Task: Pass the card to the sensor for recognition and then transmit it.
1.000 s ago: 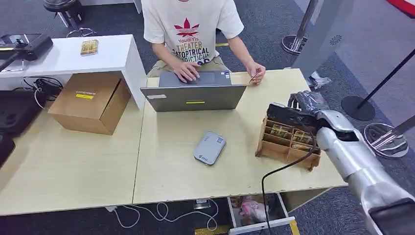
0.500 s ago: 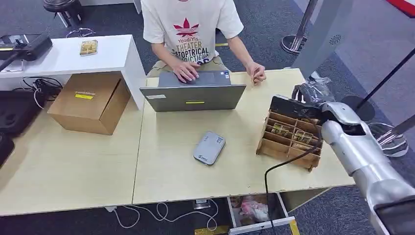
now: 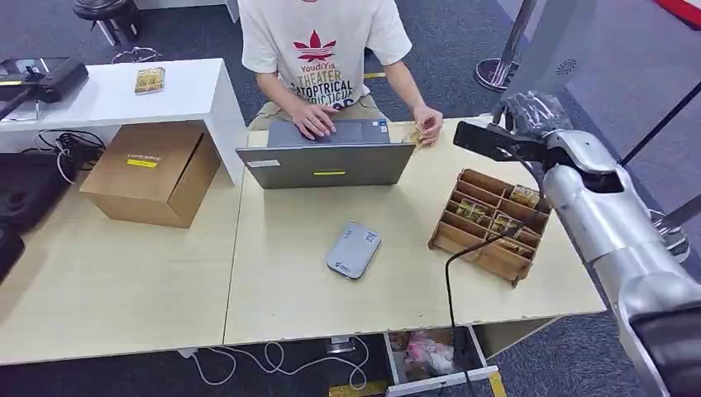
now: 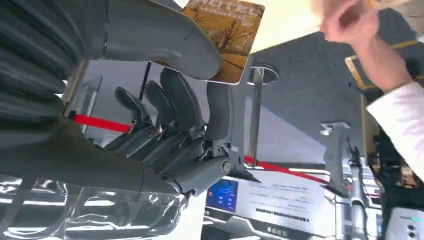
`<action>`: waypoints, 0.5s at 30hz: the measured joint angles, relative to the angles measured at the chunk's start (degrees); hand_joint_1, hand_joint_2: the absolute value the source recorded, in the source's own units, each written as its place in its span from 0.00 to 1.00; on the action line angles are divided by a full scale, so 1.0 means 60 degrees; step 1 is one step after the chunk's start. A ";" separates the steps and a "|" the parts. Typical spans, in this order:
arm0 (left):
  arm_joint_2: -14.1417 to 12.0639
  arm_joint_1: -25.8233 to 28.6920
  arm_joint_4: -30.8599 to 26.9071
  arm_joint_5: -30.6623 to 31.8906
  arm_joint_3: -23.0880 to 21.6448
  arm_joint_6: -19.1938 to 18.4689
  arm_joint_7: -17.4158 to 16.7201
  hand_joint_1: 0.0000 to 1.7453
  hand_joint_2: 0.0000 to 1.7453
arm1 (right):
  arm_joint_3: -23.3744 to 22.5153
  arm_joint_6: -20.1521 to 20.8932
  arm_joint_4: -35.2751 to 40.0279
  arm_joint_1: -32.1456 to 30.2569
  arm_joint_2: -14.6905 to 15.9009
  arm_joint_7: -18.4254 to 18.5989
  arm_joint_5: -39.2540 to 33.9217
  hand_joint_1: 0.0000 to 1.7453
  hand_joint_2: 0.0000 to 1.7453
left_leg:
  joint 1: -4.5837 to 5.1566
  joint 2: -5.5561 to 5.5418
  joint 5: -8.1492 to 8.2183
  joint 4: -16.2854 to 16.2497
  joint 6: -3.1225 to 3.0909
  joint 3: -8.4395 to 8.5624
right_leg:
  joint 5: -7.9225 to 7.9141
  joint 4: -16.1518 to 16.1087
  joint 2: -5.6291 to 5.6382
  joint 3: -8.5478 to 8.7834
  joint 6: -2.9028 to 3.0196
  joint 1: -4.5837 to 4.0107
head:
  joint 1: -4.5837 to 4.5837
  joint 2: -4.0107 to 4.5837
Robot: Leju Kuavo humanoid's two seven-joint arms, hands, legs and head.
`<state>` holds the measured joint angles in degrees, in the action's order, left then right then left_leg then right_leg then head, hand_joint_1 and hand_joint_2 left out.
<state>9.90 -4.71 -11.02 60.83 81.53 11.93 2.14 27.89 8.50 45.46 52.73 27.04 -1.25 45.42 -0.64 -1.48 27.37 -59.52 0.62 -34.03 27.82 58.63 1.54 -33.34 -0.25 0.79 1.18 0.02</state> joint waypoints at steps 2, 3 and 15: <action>0.0000 -0.0015 0.0000 -0.0015 0.0000 0.0004 -0.0004 0.00 0.00 | 0.0047 -0.0007 -0.0004 0.0143 -0.0131 -0.0040 0.0029 0.94 1.00 | -0.0001 -0.0001 -0.0003 0.0000 0.0004 0.0000 | 0.0000 0.0001 0.0000 -0.0001 0.0000 0.0000 | -0.0004 0.0000; 0.0004 -0.0019 0.0000 -0.0029 0.0000 0.0007 -0.0011 0.00 0.00 | 0.0069 -0.0015 -0.0007 0.0223 -0.0211 -0.0076 0.0044 0.95 1.00 | -0.0001 -0.0001 -0.0003 0.0001 0.0004 -0.0001 | 0.0000 0.0002 0.0000 0.0000 0.0000 -0.0001 | 0.0000 0.0000; 0.0044 -0.0079 0.0000 -0.0047 0.0000 0.0106 -0.0066 0.00 0.00 | 0.0554 -0.1023 -0.0430 0.0892 -0.1678 -0.0263 0.0339 0.93 1.00 | -0.0003 0.0005 -0.0005 0.0002 0.0007 0.0003 | 0.0000 0.0005 0.0008 -0.0002 0.0001 -0.0003 | 0.0000 0.0000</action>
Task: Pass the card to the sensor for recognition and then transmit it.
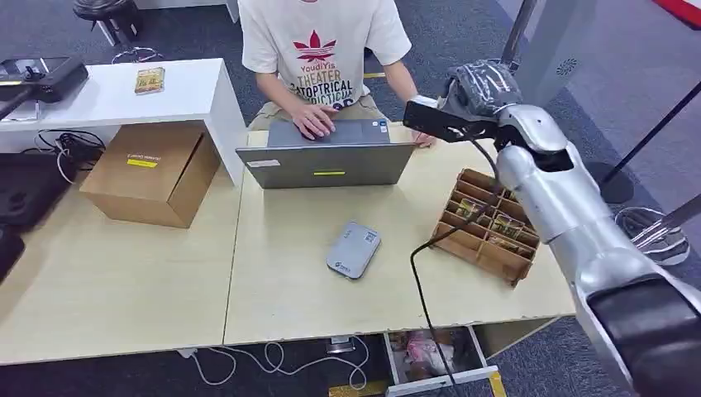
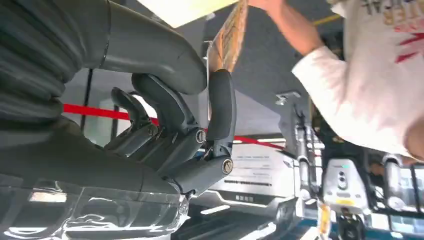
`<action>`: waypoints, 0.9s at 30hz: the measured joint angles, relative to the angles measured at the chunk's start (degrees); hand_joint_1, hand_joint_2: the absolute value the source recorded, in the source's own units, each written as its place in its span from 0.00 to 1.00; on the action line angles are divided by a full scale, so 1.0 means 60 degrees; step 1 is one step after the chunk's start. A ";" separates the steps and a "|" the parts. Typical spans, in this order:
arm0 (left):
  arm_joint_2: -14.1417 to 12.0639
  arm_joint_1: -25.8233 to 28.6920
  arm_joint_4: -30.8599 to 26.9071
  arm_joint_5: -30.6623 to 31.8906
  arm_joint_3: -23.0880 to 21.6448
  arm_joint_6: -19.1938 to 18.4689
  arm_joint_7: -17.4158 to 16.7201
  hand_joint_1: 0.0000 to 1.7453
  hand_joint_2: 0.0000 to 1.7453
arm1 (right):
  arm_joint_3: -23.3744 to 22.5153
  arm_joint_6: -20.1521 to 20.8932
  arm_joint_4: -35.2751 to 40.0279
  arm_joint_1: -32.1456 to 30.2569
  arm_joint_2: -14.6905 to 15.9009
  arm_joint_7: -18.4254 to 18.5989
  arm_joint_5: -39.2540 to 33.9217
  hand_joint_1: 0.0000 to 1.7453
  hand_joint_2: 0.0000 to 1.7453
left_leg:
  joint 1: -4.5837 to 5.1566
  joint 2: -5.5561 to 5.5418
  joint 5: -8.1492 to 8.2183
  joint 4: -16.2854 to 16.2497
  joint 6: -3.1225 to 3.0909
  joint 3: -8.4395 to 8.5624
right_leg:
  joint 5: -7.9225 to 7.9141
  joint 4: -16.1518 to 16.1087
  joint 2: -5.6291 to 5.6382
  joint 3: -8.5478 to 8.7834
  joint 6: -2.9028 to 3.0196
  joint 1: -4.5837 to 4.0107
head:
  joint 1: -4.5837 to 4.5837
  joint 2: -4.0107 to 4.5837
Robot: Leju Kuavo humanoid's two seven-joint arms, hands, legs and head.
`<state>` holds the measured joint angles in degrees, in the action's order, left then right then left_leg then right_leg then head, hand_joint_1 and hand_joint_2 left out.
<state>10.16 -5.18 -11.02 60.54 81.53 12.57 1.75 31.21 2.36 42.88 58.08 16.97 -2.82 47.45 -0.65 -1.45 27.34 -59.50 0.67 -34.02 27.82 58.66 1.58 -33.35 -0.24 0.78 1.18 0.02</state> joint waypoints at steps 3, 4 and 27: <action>0.0018 -0.0015 0.0000 0.0051 0.0000 -0.0011 0.0011 0.00 0.00 | 0.0076 -0.0259 -0.0029 -0.0005 -0.0466 0.0095 0.0029 0.94 1.00 | -0.0001 0.0000 0.0000 0.0002 0.0001 0.0000 | 0.0000 0.0001 0.0001 -0.0001 0.0000 0.0000 | -0.0003 0.0000; 0.0018 -0.0019 0.0000 0.0051 0.0000 -0.0015 0.0015 0.00 0.00 | 0.0106 -0.0306 -0.0029 -0.0007 -0.0616 0.0127 0.0033 0.92 1.00 | -0.0001 0.0001 0.0000 0.0002 0.0001 0.0000 | 0.0000 0.0001 0.0003 -0.0002 0.0000 0.0000 | 0.0000 0.0000; 0.0018 -0.0036 0.0000 0.0310 -0.0094 -0.0168 0.0029 0.00 0.00 | 0.0146 -0.0638 -0.0680 0.0006 -0.2343 0.0576 0.0124 0.95 1.00 | 0.0000 0.0000 -0.0001 0.0002 0.0001 0.0000 | 0.0001 0.0000 0.0000 -0.0003 0.0001 0.0000 | 0.0000 0.0000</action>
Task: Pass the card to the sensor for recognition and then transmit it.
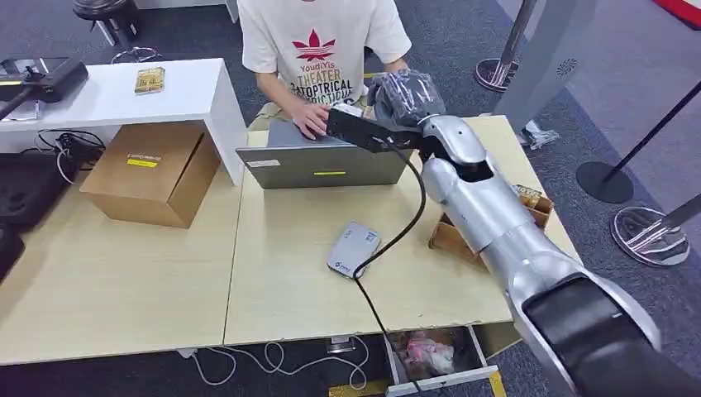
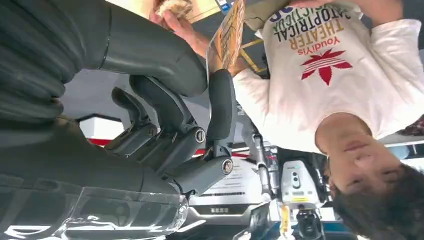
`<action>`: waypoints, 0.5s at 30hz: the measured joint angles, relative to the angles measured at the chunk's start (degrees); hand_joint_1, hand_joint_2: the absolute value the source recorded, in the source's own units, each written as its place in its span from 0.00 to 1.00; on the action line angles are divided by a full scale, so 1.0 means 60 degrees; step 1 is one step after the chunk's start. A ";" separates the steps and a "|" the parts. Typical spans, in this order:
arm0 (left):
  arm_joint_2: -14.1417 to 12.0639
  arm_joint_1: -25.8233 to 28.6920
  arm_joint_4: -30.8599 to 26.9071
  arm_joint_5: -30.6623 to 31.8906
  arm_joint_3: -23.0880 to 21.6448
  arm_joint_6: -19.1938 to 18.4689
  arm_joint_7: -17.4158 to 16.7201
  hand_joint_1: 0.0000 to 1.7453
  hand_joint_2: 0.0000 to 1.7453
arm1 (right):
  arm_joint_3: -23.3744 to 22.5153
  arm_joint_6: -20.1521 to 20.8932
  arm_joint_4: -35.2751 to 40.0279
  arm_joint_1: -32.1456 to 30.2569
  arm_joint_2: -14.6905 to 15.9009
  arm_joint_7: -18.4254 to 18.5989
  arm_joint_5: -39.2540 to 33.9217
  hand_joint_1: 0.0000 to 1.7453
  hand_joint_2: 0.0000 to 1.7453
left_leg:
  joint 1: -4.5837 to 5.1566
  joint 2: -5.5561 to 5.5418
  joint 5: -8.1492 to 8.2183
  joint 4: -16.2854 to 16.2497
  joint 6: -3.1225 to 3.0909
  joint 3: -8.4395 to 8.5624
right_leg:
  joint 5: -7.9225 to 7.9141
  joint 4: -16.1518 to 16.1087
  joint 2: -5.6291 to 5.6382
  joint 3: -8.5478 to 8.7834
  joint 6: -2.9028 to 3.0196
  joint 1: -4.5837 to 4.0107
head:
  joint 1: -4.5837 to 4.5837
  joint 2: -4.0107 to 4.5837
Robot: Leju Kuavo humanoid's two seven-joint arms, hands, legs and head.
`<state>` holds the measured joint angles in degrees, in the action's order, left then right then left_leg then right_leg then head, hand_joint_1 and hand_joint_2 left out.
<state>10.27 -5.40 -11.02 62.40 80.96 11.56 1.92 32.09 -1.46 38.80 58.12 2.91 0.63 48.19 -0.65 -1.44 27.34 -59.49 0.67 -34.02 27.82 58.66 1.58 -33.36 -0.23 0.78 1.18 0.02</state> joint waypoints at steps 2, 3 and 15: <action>0.0000 0.0000 0.0000 0.0018 -0.0004 0.0000 -0.0015 0.00 0.00 | -0.0041 -0.0081 -0.0118 0.0033 -0.0029 0.0091 0.0059 0.96 1.00 | 0.0000 0.0000 0.0000 0.0000 0.0000 0.0000 | 0.0000 0.0000 -0.0001 0.0000 0.0000 0.0000 | 0.0000 0.0000; 0.0000 0.0000 0.0000 0.0029 -0.0008 0.0000 -0.0029 0.00 0.00 | -0.0070 -0.0113 -0.0191 0.0066 -0.0044 0.0153 0.0121 0.96 1.00 | 0.0000 0.0000 0.0000 0.0000 0.0000 0.0000 | 0.0000 0.0000 0.0000 0.0000 0.0000 0.0000 | 0.0000 0.0000; 0.0000 0.0003 0.0000 0.0084 -0.0153 -0.0025 -0.0040 0.00 0.00 | -0.0591 -0.0248 -0.1247 0.0619 -0.0208 0.0390 0.0361 0.99 1.00 | 0.0000 0.0000 0.0000 -0.0001 0.0000 0.0000 | -0.0001 0.0000 -0.0001 0.0000 0.0000 0.0000 | 0.0000 0.0000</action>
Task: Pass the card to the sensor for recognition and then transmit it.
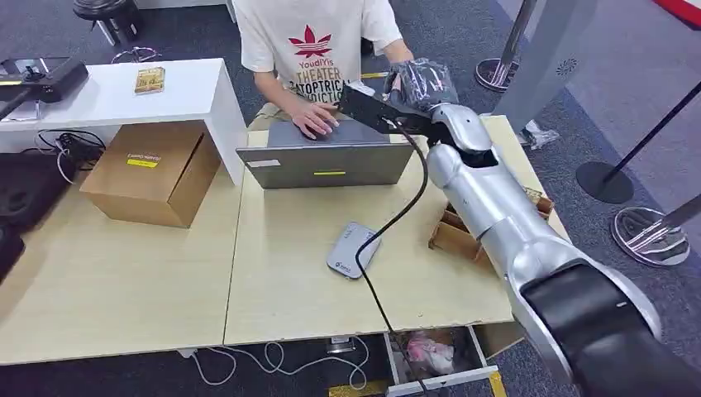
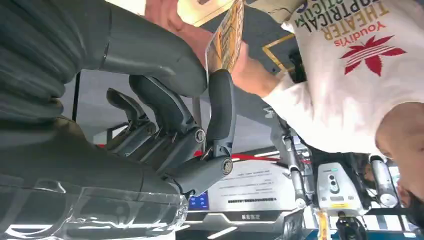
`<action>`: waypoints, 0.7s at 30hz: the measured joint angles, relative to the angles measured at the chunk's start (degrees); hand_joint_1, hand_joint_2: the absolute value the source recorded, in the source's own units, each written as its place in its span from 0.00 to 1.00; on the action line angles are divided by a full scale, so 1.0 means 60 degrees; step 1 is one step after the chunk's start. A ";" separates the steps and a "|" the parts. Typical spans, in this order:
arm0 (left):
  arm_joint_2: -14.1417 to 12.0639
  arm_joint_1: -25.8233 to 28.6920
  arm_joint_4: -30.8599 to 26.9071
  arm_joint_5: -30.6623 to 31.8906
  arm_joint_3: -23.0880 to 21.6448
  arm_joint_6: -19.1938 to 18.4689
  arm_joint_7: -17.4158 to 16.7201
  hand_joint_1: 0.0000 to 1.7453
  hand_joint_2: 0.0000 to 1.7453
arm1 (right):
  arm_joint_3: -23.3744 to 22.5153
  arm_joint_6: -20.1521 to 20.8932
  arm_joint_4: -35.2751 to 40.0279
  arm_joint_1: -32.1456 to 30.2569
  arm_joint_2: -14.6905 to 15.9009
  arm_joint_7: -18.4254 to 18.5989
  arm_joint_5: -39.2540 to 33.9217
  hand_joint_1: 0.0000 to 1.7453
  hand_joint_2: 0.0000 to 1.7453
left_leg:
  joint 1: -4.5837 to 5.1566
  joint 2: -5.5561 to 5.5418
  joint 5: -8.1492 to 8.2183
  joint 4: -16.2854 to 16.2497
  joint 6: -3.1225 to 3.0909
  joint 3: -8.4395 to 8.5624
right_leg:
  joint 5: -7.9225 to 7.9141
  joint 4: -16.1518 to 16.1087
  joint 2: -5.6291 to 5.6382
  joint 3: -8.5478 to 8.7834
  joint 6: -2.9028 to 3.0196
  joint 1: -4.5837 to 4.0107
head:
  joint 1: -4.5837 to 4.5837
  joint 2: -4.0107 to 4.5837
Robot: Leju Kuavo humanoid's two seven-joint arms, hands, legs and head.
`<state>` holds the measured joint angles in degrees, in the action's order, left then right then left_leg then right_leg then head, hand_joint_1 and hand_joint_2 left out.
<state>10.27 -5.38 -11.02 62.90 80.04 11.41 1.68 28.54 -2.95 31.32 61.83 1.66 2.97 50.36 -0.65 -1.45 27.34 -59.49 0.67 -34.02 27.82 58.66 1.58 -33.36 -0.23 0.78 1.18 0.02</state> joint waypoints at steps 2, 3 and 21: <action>0.0000 -0.0001 0.0000 0.0011 -0.0011 -0.0003 0.0015 0.00 0.00 | -0.0091 -0.0018 -0.0123 0.0026 -0.0022 0.0000 0.0047 0.97 1.00 | 0.0000 0.0000 0.0000 0.0000 0.0000 0.0000 | 0.0000 0.0000 0.0000 0.0000 0.0000 0.0000 | 0.0000 0.0000; 0.0000 -0.0001 0.0000 0.0029 -0.0015 -0.0007 0.0018 0.00 0.00 | -0.0113 -0.0025 -0.0164 0.0032 -0.0026 -0.0004 0.0055 0.98 1.00 | 0.0000 0.0000 0.0000 0.0000 0.0000 0.0000 | 0.0000 0.0000 0.0000 0.0000 0.0000 0.0000 | 0.0000 0.0000; 0.0000 -0.0002 0.0000 0.0055 -0.0073 0.0011 0.0033 0.00 0.00 | -0.0368 -0.0036 -0.0557 0.0051 -0.0102 -0.0007 0.0259 0.08 1.00 | 0.0000 -0.0001 0.0000 0.0000 0.0000 0.0000 | 0.0000 0.0000 0.0000 0.0000 0.0000 0.0000 | 0.0000 0.0000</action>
<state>10.27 -5.39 -11.02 63.23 79.60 11.47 1.88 26.34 -3.17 27.98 62.14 1.05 2.93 51.91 -0.65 -1.45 27.34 -59.49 0.67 -34.02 27.82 58.66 1.58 -33.36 -0.23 0.78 1.18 0.02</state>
